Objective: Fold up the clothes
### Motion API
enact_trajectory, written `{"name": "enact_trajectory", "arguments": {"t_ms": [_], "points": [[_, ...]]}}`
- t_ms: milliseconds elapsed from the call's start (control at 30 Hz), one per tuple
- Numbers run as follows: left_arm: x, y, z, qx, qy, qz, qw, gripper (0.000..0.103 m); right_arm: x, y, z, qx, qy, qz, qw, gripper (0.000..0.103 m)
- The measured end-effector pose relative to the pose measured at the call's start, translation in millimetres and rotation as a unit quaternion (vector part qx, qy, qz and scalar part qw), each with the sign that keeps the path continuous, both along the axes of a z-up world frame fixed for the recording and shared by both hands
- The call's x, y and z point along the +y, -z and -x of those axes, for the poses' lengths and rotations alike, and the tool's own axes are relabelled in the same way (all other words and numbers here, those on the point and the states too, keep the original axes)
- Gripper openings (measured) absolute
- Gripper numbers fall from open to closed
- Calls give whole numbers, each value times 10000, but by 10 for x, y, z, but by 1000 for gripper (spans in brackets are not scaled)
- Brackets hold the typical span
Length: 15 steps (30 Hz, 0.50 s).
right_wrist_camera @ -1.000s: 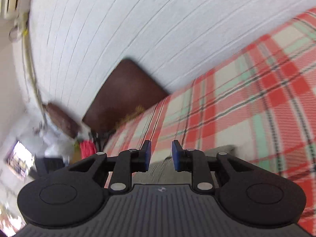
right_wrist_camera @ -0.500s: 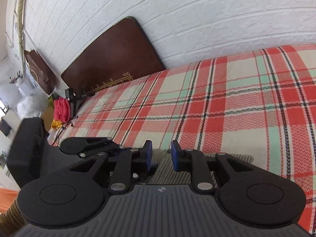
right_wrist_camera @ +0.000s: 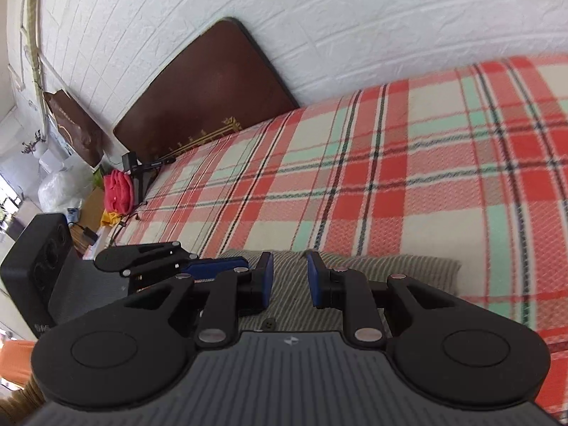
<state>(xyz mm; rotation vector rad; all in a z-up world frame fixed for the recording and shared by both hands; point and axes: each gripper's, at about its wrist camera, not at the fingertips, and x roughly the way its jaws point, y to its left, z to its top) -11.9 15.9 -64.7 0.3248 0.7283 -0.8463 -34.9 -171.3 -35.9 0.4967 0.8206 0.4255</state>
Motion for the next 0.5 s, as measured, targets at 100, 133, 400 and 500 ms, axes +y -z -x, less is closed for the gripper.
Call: {"name": "enact_trajectory", "arguments": {"t_ms": [100,133,400,500], "points": [[-10,82,29,82,37,67,9999,59,65,91,-98,240,-91,-129,9996,24],[-7,106,27,97,13,100,9999,60,86,119,-124,311,-111,-150,9993,25],[87,172,20,213,-25,351,9992,62,227,237,-190,429,-97,414,9982,4],[104,206,22,219,-62,407,9989,63,253,240,-198,367,-147,285,9988,2]]}}
